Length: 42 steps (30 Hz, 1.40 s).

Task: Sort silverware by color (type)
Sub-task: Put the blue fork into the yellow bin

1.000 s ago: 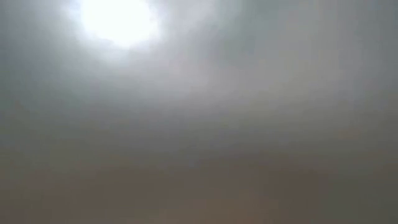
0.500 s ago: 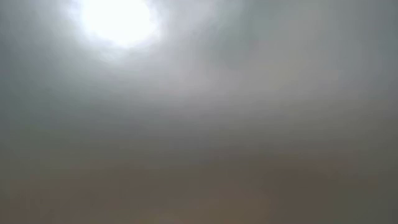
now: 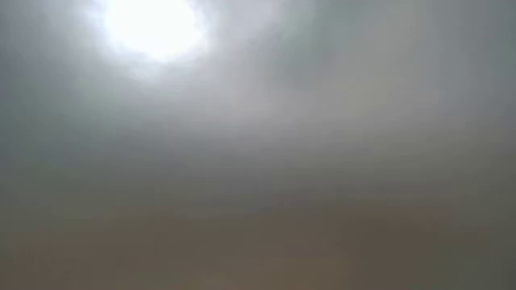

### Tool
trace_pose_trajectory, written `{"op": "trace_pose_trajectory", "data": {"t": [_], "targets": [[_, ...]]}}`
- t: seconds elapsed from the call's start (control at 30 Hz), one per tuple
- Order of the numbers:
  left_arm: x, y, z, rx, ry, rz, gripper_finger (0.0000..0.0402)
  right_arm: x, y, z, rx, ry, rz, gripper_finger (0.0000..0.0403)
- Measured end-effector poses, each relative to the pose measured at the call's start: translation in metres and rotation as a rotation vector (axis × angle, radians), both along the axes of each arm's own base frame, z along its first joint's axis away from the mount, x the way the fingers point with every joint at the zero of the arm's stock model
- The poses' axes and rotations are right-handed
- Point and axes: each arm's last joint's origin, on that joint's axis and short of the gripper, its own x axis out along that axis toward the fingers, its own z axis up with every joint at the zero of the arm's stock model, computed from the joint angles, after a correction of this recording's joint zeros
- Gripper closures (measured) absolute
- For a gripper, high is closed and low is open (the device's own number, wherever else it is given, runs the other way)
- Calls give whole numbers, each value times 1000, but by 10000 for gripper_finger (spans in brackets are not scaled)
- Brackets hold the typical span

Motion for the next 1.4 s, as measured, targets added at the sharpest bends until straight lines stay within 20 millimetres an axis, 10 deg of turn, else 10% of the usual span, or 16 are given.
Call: {"op": "trace_pose_trajectory", "data": {"t": [0.73, 1.4], "targets": [[41, -2, 28, -158, -261, 72, 285, -4, -9, -5, 13, 43, -13, 280], [55, 28, 47, 200, -642, 385, 288, -16, 32, -102, 356, 152, 169, 280]]}}
